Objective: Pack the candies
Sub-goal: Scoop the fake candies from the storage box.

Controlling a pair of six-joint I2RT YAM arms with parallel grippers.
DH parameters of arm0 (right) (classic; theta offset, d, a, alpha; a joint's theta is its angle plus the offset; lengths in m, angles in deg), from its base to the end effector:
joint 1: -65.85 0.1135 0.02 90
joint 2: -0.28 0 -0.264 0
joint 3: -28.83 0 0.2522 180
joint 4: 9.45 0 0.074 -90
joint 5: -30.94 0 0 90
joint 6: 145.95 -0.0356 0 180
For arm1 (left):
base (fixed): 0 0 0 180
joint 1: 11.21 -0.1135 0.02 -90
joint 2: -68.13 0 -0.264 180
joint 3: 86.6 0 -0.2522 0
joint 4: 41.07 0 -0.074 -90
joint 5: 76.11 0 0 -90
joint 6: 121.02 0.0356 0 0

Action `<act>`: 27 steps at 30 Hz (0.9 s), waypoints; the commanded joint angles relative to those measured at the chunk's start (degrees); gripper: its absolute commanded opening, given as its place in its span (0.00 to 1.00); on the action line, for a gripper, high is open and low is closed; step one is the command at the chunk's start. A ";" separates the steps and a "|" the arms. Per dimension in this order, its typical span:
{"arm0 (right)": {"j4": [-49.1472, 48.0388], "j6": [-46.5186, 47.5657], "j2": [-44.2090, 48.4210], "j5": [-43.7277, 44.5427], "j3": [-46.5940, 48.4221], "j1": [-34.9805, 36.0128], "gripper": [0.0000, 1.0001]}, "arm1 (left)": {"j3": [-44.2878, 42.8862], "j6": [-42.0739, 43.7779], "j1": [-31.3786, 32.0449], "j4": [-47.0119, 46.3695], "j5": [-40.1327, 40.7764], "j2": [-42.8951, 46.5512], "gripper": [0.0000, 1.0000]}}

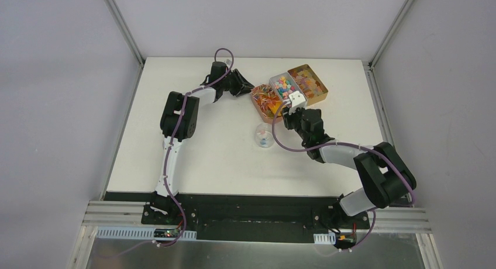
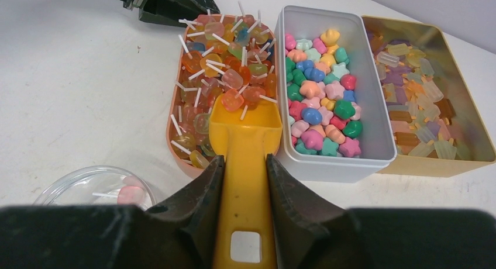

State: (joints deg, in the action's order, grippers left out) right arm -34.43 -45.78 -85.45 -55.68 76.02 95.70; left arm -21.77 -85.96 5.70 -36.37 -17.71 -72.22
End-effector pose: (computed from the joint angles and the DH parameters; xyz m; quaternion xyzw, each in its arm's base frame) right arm 0.2648 0.1495 0.1939 -0.2516 0.7441 0.0829 0.6133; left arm 0.5131 -0.1755 0.1227 -0.1424 0.8318 -0.4736 0.2520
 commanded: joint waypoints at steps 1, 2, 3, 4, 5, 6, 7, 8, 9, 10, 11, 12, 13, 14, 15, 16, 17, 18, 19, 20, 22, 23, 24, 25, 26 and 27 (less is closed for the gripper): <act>-5.88 -2.39 -1.98 0.42 -1.52 -0.64 0.00 | 0.16 -0.30 1.64 -1.19 -2.86 0.96 0.34; -6.71 -2.49 -2.27 0.26 -1.71 -0.64 0.00 | 0.11 -0.31 1.64 -1.16 -2.94 0.91 0.34; -7.37 -2.52 -2.47 0.13 -1.86 -0.60 0.00 | 0.15 -0.31 1.64 -1.22 -2.95 0.89 0.33; -7.85 -2.43 -2.69 -0.15 -1.98 -0.64 0.00 | 0.13 -0.32 1.66 -1.20 -2.95 0.95 0.33; -8.45 -2.33 -2.87 -0.31 -2.17 -0.66 0.00 | 0.08 -0.23 1.64 -1.20 -3.01 0.96 0.33; -9.09 -2.35 -3.08 -0.46 -2.33 -0.67 0.00 | 0.07 -0.20 1.68 -1.15 -2.99 0.96 0.33; -9.75 -2.35 -3.38 -0.48 -2.52 -0.67 0.00 | -0.01 -0.25 1.64 -1.20 -3.02 0.92 0.33; -10.26 -2.40 -3.57 -0.54 -2.57 -0.67 0.00 | -0.06 -0.26 1.64 -1.19 -3.03 0.90 0.33; -10.64 -2.58 -3.75 -0.83 -2.65 -0.62 0.00 | -0.15 -0.26 1.66 -1.14 -3.05 0.88 0.33; -11.10 -2.65 -4.08 -1.08 -2.67 -0.66 0.00 | -0.25 -0.26 1.64 -1.20 -3.08 0.92 0.33; -11.48 -2.76 -4.36 -1.46 -2.67 -0.67 0.00 | -0.20 -0.31 1.67 -1.14 -3.12 0.89 0.33; -11.87 -2.76 -4.63 -1.83 -2.59 -0.65 0.00 | -0.19 -0.34 1.64 -1.19 -3.12 0.95 0.33; -12.57 -2.90 -4.97 -2.07 -2.60 -0.64 0.00 | -0.24 -0.37 1.64 -1.22 -3.12 0.96 0.33; -13.27 -2.96 -5.39 -2.28 -2.66 -0.66 0.00 | -0.28 -0.37 1.64 -1.16 -3.12 0.96 0.33; -14.01 -2.97 -5.74 -2.45 -2.79 -0.67 0.00 | -0.28 -0.36 1.69 -1.16 -3.10 1.04 0.33; -14.98 -3.07 -6.09 -2.40 -3.01 -0.67 0.00 | -0.28 -0.37 1.72 -1.19 -3.20 1.05 0.33; -15.91 -3.20 -6.41 -2.31 -3.28 -0.65 0.00 | -0.28 -0.40 1.73 -1.22 -3.16 1.05 0.33; -16.75 -3.37 -6.66 -2.07 -3.59 -0.66 0.00 | -0.28 -0.43 1.73 -1.22 -3.20 1.05 0.33; -17.26 -3.48 -6.84 -1.86 -3.75 -0.64 0.00 | -0.28 -0.48 1.75 -1.20 -3.21 1.05 0.33; -17.77 -3.64 -7.04 -1.74 -3.97 -0.62 0.00 | -0.28 -0.48 1.74 -1.20 -3.21 1.05 0.33; -19.06 -3.82 -7.24 -1.53 -4.43 -0.66 0.00 | -0.29 -0.38 1.75 -1.15 -3.17 1.05 0.33; -19.71 -3.94 -7.36 -1.40 -4.69 -0.62 0.00 | -0.28 -0.37 1.77 -1.21 -3.12 1.05 0.33; -20.34 -4.08 -7.44 -1.28 -5.03 -0.72 0.00 | -0.28 -0.35 1.73 -1.24 -3.12 1.05 0.33; -21.06 -4.11 -7.50 -1.27 -5.41 -0.74 0.00 | -0.28 -0.28 1.73 -1.20 -3.05 1.05 0.33; -22.03 -4.11 -7.52 -1.27 -5.78 -0.77 0.00 | -0.33 -0.26 1.73 -1.19 -3.04 1.05 0.33; -22.86 -4.09 -7.59 -1.27 -6.20 -0.83 0.00 | -0.37 -0.26 1.77 -1.20 -2.98 1.07 0.33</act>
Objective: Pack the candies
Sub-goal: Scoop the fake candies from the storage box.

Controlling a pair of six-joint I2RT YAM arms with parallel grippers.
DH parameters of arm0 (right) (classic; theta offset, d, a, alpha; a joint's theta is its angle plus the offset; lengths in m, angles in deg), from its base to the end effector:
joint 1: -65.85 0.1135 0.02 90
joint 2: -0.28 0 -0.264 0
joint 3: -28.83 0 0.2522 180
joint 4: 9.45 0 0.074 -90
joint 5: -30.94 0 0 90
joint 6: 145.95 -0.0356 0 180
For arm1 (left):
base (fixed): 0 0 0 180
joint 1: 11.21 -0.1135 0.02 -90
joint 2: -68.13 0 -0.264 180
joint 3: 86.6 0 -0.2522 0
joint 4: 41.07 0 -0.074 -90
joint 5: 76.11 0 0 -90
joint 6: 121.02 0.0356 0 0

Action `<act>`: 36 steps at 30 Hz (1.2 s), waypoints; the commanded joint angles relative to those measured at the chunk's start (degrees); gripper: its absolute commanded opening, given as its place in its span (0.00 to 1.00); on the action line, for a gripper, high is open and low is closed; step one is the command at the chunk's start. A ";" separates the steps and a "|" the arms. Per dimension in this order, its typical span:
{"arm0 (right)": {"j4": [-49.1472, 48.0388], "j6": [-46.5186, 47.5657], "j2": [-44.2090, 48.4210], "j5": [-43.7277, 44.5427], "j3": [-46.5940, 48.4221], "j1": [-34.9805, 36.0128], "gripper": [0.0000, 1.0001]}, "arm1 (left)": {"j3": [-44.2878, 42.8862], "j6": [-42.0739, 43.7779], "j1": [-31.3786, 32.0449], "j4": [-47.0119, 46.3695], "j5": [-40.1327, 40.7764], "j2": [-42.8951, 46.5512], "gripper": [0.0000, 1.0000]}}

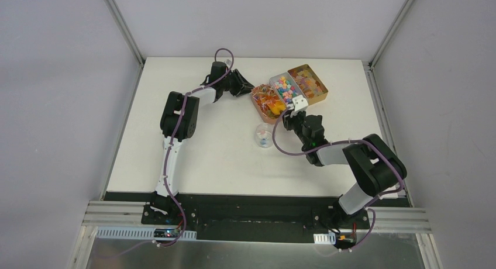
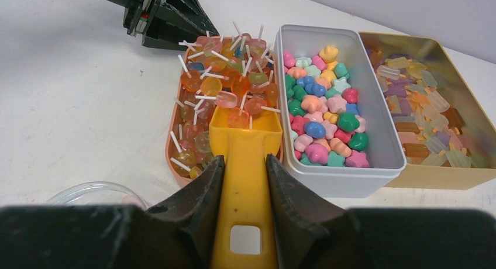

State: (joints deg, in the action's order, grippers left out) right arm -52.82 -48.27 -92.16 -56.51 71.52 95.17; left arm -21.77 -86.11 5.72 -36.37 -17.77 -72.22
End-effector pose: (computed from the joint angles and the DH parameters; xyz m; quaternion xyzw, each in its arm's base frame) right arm 0.2650 0.1470 0.1726 -0.2224 0.7114 0.1088 0.6578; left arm 0.5130 -0.1757 0.1227 -0.1431 0.8316 -0.4743 0.2510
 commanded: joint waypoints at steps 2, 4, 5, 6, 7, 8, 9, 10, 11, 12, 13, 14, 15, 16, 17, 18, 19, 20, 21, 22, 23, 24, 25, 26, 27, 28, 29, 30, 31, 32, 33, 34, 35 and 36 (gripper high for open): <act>-6.29 -1.68 -1.14 -0.48 -2.37 -0.45 0.00 | -0.53 -0.19 1.71 -1.21 -2.87 1.00 0.33; -7.98 -1.75 -1.45 -0.68 -2.99 -0.62 0.00 | -0.71 -0.19 1.75 -1.13 -2.88 1.01 0.33; -8.79 -1.63 -1.67 -0.94 -3.31 -0.64 0.00 | -0.84 -0.19 1.71 -1.03 -2.82 0.91 0.33; -9.77 -1.65 -1.85 -1.08 -3.61 -0.74 0.00 | -0.86 -0.19 1.72 -1.00 -2.80 0.93 0.33; -11.09 -1.72 -2.05 -1.45 -3.90 -0.85 0.00 | -0.97 -0.19 1.71 -0.92 -2.86 0.95 0.33; -11.87 -1.72 -2.33 -1.85 -4.15 -0.96 0.00 | -1.03 -0.09 1.68 -0.82 -2.83 1.00 0.33; -12.86 -1.65 -2.65 -1.98 -4.41 -1.08 0.00 | -1.07 -0.03 1.72 -0.74 -2.80 1.04 0.33; -13.60 -1.70 -2.99 -1.97 -4.59 -1.13 0.00 | -1.07 0.03 1.69 -0.67 -2.80 1.11 0.33; -14.00 -1.71 -3.29 -2.91 -4.74 -1.24 0.00 | -1.08 0.13 1.70 -0.59 -2.75 1.13 0.33; -14.10 -1.75 -3.39 -4.01 -4.76 -1.36 0.00 | -1.15 0.22 1.70 -0.49 -2.71 1.22 0.33; -14.14 -1.82 -3.50 -4.26 -4.76 -1.45 0.00 | -1.28 0.27 1.66 -0.31 -2.71 1.22 0.33; -14.27 -1.95 -3.64 -4.42 -4.71 -1.52 0.00 | -1.40 0.39 1.74 -0.10 -2.68 1.22 0.33; -14.51 -1.87 -3.89 -4.56 -4.63 -1.61 0.00 | -1.50 0.48 1.67 0.04 -2.70 1.22 0.33; -14.82 -1.84 -4.20 -4.64 -4.59 -1.71 0.00 | -1.63 0.51 1.69 0.14 -2.71 1.22 0.33; -15.41 -1.84 -4.34 -4.70 -4.69 -1.78 0.00 | -1.87 0.59 1.65 0.25 -2.63 1.23 0.33; -16.37 -1.83 -4.63 -4.88 -4.86 -1.89 0.00 | -2.05 0.60 1.70 0.49 -2.62 1.29 0.33; -17.68 -1.82 -4.93 -5.04 -5.05 -2.09 0.00 | -2.31 0.67 1.63 0.66 -2.62 1.21 0.33; -18.68 -1.80 -5.21 -5.18 -5.24 -2.22 0.00 | -2.56 0.76 1.62 0.89 -2.62 1.14 0.33; -19.48 -1.89 -5.40 -5.30 -5.36 -2.37 0.00 | -2.77 0.81 1.62 1.04 -2.54 1.16 0.33; -20.11 -1.94 -5.58 -5.50 -5.44 -2.47 0.00 | -2.95 0.85 1.62 1.17 -2.53 1.14 0.33; -20.92 -1.99 -5.82 -5.65 -5.53 -2.53 0.00 | -3.12 0.94 1.62 1.26 -2.45 1.18 0.33; -21.71 -2.04 -6.16 -5.67 -5.58 -2.66 0.00 | -3.22 0.95 1.66 1.38 -2.40 1.14 0.33; -22.70 -2.08 -6.62 -5.86 -5.75 -2.74 0.00 | -3.34 1.07 1.62 1.51 -2.44 1.14 0.33; -23.82 -2.21 -7.04 -5.97 -5.99 -2.85 0.00 | -3.48 1.23 1.62 1.75 -2.44 1.18 0.33; -24.60 -2.29 -7.31 -6.05 -6.13 -2.89 0.00 | -3.53 1.41 1.62 1.91 -2.36 1.22 0.33; -24.69 -2.27 -7.33 -6.14 -6.14 -2.98 0.00 | -3.61 1.54 1.62 2.07 -2.29 1.22 0.33; -24.71 -2.15 -7.15 -6.19 -6.20 -3.03 0.00 | -3.67 1.65 1.62 2.22 -2.27 1.22 0.33; -24.70 -1.95 -6.91 -6.16 -6.28 -3.08 0.00 | -3.75 1.71 1.62 2.31 -2.20 1.22 0.33; -24.71 -1.76 -6.69 -6.32 -6.33 -3.08 0.00 | -3.84 1.78 1.66 2.40 -2.18 1.18 0.33; -24.66 -1.50 -6.55 -6.40 -6.40 -3.12 0.00 | -3.96 1.82 1.62 2.54 -2.18 1.14 0.33; -24.70 -1.27 -6.26 -6.53 -6.42 -3.13 0.00 | -4.01 1.82 1.64 2.55 -2.18 1.06 0.33; -24.70 -1.05 -6.03 -6.70 -6.53 -3.13 0.00 | -4.06 1.77 1.62 2.63 -2.11 1.05 0.33; -24.70 -0.83 -5.69 -6.99 -6.71 -3.13 0.00 | -4.13 1.89 1.64 2.64 -2.09 1.05 0.33; -24.70 -0.69 -5.41 -7.21 -6.84 -3.13 0.00 | -4.15 1.89 1.62 2.64 -2.08 1.05 0.33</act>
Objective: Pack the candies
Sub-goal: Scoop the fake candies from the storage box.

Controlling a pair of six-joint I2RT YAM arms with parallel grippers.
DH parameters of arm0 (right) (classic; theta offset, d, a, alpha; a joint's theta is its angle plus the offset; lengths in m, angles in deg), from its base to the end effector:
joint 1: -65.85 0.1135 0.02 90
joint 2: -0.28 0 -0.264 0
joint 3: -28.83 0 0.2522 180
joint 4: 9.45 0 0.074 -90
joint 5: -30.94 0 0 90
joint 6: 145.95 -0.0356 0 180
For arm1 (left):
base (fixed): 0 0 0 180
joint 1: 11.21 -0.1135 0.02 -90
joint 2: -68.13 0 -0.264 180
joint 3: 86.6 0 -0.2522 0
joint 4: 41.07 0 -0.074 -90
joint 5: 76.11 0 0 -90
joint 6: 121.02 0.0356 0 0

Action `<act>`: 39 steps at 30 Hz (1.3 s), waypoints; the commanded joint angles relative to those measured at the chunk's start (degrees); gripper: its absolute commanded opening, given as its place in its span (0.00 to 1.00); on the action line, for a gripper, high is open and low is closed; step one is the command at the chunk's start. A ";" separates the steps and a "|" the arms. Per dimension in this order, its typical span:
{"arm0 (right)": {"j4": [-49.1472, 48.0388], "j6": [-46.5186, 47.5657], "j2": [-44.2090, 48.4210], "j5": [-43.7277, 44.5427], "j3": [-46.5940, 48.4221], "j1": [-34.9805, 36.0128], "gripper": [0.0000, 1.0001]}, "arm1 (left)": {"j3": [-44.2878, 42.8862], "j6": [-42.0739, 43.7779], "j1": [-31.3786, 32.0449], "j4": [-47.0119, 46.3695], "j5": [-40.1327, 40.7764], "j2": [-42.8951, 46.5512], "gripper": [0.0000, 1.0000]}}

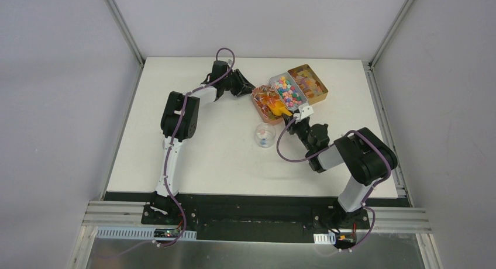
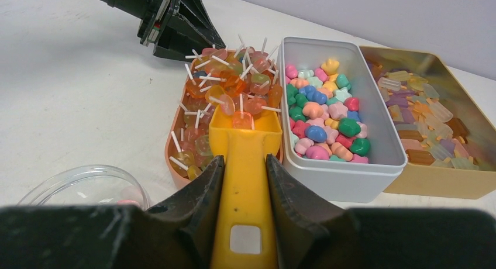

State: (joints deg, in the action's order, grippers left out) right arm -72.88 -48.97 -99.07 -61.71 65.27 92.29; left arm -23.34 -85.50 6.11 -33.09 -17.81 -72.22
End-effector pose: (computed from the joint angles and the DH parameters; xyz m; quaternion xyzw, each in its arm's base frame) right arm 0.2565 0.1294 0.1505 -0.2181 0.6693 0.1361 0.6972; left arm 0.5130 -0.1796 0.1263 -0.1412 0.8384 -0.4683 0.2404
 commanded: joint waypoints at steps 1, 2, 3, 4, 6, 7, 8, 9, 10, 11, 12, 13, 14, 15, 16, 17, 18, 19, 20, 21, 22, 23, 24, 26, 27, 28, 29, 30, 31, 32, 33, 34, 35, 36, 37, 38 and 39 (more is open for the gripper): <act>-4.64 0.22 1.85 -2.15 -0.68 -0.20 0.00 | -2.62 1.33 1.22 -0.57 -1.93 1.00 0.33; -4.64 0.33 2.14 -2.22 -0.82 -0.25 0.00 | -2.78 1.54 1.22 -0.34 -1.88 0.99 0.33; -4.64 0.38 2.40 -2.26 -0.92 -0.31 0.00 | -3.02 1.75 1.22 0.04 -1.87 1.01 0.33; -4.64 0.51 2.54 -2.34 -0.98 -0.33 0.00 | -3.20 1.95 1.22 0.37 -1.79 0.97 0.33; -4.64 0.41 2.83 -2.35 -1.05 -0.33 0.00 | -3.49 2.24 1.24 0.73 -1.65 0.96 0.33; -4.59 0.39 2.88 -2.43 -1.06 -0.34 0.00 | -3.68 2.36 1.22 0.93 -1.57 1.01 0.33; -4.64 0.26 2.93 -2.56 -1.01 -0.33 0.00 | -3.84 2.51 1.22 1.18 -1.56 0.98 0.34; -4.64 0.10 3.00 -2.72 -0.86 -0.32 0.00 | -4.08 2.68 1.15 1.39 -1.46 0.93 0.34; -4.64 0.05 3.06 -2.92 -0.79 -0.33 0.00 | -4.34 2.84 1.14 1.65 -1.39 0.88 0.34; -4.66 -0.01 3.13 -3.08 -0.79 -0.33 0.00 | -4.48 2.98 1.10 1.85 -1.42 0.89 0.34; -4.64 -0.04 3.27 -3.21 -0.71 -0.29 0.00 | -4.58 3.08 1.07 2.02 -1.43 0.90 0.34; -4.64 0.10 3.47 -3.23 -0.64 -0.33 0.00 | -4.60 3.14 1.05 2.12 -1.43 1.00 0.35; -4.64 0.11 3.59 -3.20 -0.62 -0.33 0.00 | -4.60 3.26 1.05 2.24 -1.43 1.04 0.35; -4.66 0.12 3.88 -3.09 -0.68 -0.33 0.00 | -4.56 3.30 0.98 2.34 -1.43 1.11 0.36; -4.64 0.15 4.16 -3.06 -0.75 -0.38 0.00 | -4.52 3.34 0.92 2.43 -1.45 1.21 0.36; -4.64 0.17 4.31 -2.98 -0.85 -0.35 0.00 | -4.51 3.41 0.93 2.51 -1.43 1.29 0.37; -4.64 0.14 4.49 -2.93 -1.00 -0.37 0.00 | -4.51 3.54 0.81 2.69 -1.39 1.37 0.37; -4.64 0.20 4.61 -2.84 -1.05 -0.41 0.00 | -4.51 3.68 0.72 2.83 -1.43 1.46 0.37; -4.65 0.22 4.72 -2.84 -1.11 -0.46 0.00 | -4.51 3.78 0.66 2.92 -1.43 1.55 0.38; -4.65 0.32 4.77 -2.88 -1.14 -0.38 0.00 | -4.51 3.88 0.57 3.04 -1.43 1.62 0.38; -4.64 0.38 4.83 -2.88 -1.14 -0.49 0.00 | -4.51 3.88 0.53 3.16 -1.37 1.73 0.38; -4.65 0.44 5.01 -2.88 -1.22 -0.51 0.00 | -4.51 3.99 0.40 3.31 -1.35 1.77 0.38; -4.64 0.56 5.22 -3.00 -1.31 -0.49 0.00 | -4.51 4.00 0.31 3.34 -1.34 1.87 0.38; -4.64 0.77 5.79 -3.14 -1.58 -0.49 0.00 | -4.51 4.18 0.23 3.52 -1.44 2.16 0.38; -4.64 0.80 6.09 -3.16 -1.78 -0.47 0.00 | -4.51 4.52 0.11 3.71 -1.39 2.41 0.38; -4.64 0.90 6.43 -3.15 -2.02 -0.45 0.00 | -4.51 4.75 0.04 3.94 -1.32 2.64 0.38; -4.66 0.97 6.83 -3.21 -2.29 -0.50 0.00 | -4.53 5.00 0.00 4.21 -1.22 2.82 0.39; -4.64 1.06 7.08 -3.23 -2.42 -0.51 0.00 | -4.54 5.22 -0.11 4.40 -1.17 2.95 0.39; -4.64 1.21 7.41 -3.31 -2.65 -0.51 0.00 | -4.47 5.22 -0.22 4.45 -1.26 3.10 0.39; -4.68 1.39 7.77 -3.40 -2.91 -0.51 0.00 | -4.51 5.22 -0.32 4.51 -1.26 3.22 0.39; -4.64 1.57 8.22 -3.36 -3.23 -0.50 0.00 | -4.53 5.25 -0.47 4.55 -1.32 3.36 0.39; -4.64 1.73 8.65 -3.33 -3.51 -0.51 0.00 | -4.50 5.30 -0.59 4.63 -1.34 3.56 0.39; -4.64 1.86 9.12 -3.37 -3.74 -0.51 0.00 | -4.51 5.43 -0.68 4.76 -1.39 3.71 0.39; -4.64 2.03 9.65 -3.40 -3.96 -0.51 0.00 | -4.51 5.57 -0.78 4.93 -1.39 3.87 0.39; -4.69 2.15 10.17 -3.41 -4.10 -0.51 0.00 | -4.51 5.84 -0.92 5.17 -1.35 4.13 0.39; -4.65 2.23 10.75 -3.43 -4.31 -0.51 0.00 | -4.47 6.06 -1.03 5.43 -1.35 4.31 0.39; -4.66 2.24 11.27 -3.41 -4.57 -0.51 0.00 | -4.43 6.05 -1.18 5.46 -1.33 4.52 0.39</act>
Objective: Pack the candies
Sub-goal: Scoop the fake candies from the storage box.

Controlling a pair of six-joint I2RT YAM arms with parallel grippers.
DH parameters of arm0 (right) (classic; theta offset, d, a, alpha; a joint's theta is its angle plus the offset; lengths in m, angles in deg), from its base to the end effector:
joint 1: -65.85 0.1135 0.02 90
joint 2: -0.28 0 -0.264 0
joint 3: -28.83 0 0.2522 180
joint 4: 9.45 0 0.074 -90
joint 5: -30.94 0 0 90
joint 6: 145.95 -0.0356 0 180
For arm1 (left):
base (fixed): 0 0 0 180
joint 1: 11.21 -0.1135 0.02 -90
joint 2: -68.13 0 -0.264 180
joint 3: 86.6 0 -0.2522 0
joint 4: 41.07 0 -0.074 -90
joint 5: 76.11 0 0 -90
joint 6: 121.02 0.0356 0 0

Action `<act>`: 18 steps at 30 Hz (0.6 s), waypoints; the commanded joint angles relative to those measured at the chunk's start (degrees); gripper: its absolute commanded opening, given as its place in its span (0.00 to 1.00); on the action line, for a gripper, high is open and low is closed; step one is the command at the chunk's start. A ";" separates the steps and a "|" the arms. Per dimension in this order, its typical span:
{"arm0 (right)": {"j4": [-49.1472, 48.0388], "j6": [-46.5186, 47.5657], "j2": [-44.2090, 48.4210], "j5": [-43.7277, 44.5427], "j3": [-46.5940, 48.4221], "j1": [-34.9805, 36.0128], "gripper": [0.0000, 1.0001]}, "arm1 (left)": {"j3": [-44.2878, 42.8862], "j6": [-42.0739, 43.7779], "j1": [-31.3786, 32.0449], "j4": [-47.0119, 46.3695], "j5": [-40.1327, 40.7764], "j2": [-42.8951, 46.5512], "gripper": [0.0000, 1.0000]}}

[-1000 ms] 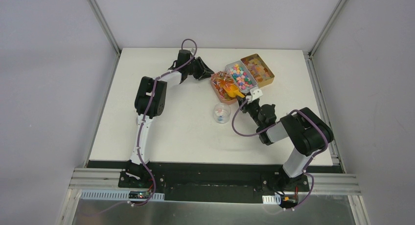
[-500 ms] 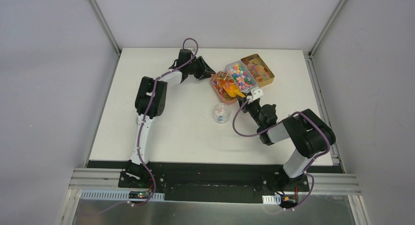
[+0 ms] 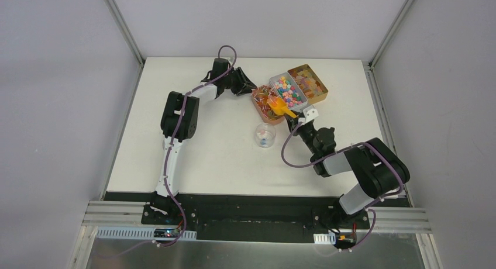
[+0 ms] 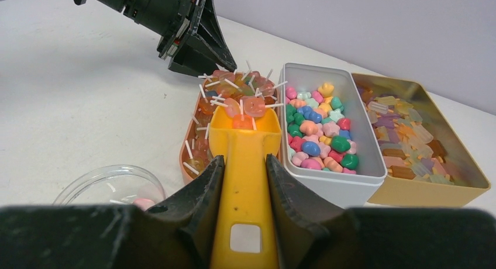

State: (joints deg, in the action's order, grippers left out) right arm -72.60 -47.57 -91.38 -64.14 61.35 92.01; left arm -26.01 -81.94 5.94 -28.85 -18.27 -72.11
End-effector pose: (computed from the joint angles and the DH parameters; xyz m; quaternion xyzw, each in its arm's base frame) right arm 0.2375 0.1202 0.1685 -0.2332 0.6409 0.1428 0.7172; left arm 0.5161 -0.1791 0.1359 -0.1190 0.8466 -0.4582 0.2434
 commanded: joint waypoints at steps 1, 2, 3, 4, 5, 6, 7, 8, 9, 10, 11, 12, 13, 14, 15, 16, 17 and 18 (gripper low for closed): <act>-4.93 0.79 4.19 -0.98 -0.86 -0.18 0.00 | -1.64 2.51 -1.12 1.27 -1.05 4.73 0.39; -4.85 0.76 4.93 -1.03 -1.10 -0.20 0.00 | -1.54 2.60 -1.21 1.28 -1.19 4.94 0.39; -4.72 0.72 5.68 -1.07 -1.36 -0.22 0.00 | -1.50 2.80 -1.38 1.26 -1.42 5.36 0.39; -4.33 0.62 6.57 -1.18 -1.67 -0.22 0.00 | -1.49 3.26 -1.60 2.78 -1.56 5.85 0.39; -3.74 0.63 7.52 -1.30 -1.84 -0.16 0.00 | -1.49 3.73 -1.73 3.86 -1.32 6.41 0.39; -2.84 0.61 8.48 -1.47 -2.07 -0.22 0.00 | -1.35 4.44 -1.88 4.76 -0.99 7.19 0.40; -2.29 0.60 9.47 -1.65 -2.25 -0.22 0.00 | -1.18 5.23 -2.00 5.40 -0.71 7.97 0.40; -1.95 0.58 10.57 -1.68 -2.55 -0.18 0.00 | -1.07 6.13 -2.09 6.06 -0.37 9.15 0.40; -1.67 0.58 11.53 -1.61 -2.85 -0.20 0.00 | -0.93 6.96 -2.11 6.86 -0.03 10.05 0.41; -1.34 0.64 12.69 -1.60 -3.11 -0.18 0.00 | -0.84 7.71 -2.12 7.56 0.33 11.03 0.41; -0.68 0.59 13.86 -1.74 -3.24 -0.17 0.00 | -0.80 8.57 -2.12 8.36 0.61 11.91 0.42; 0.32 0.58 15.31 -1.95 -3.18 -0.22 0.00 | -0.65 9.19 -2.12 9.15 0.80 12.87 0.42; 1.82 0.70 17.00 -2.31 -3.18 -0.26 0.00 | -0.55 9.90 -2.12 9.95 1.05 13.81 0.43; 3.28 0.82 19.27 -2.81 -3.17 -0.23 0.00 | -0.45 10.68 -2.12 10.78 1.25 14.90 0.44; 4.57 0.95 21.25 -3.29 -3.13 -0.20 0.00 | -0.44 11.50 -2.12 11.83 1.43 15.92 0.45; 6.27 1.09 23.23 -3.64 -3.20 -0.22 0.00 | -0.44 12.49 -2.11 12.89 1.67 17.02 0.46; 7.97 1.11 25.34 -3.78 -3.20 -0.25 0.00 | -0.39 13.47 -2.17 14.24 1.93 18.23 0.47; 9.88 1.19 27.57 -4.01 -3.21 -0.23 0.00 | -0.36 14.46 -2.18 15.47 2.19 19.38 0.48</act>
State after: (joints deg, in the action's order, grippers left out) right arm -66.10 -46.85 -71.57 -65.78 57.94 91.96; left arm -25.96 -73.31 3.71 -17.44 -17.53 -61.03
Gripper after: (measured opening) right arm 0.298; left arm 0.462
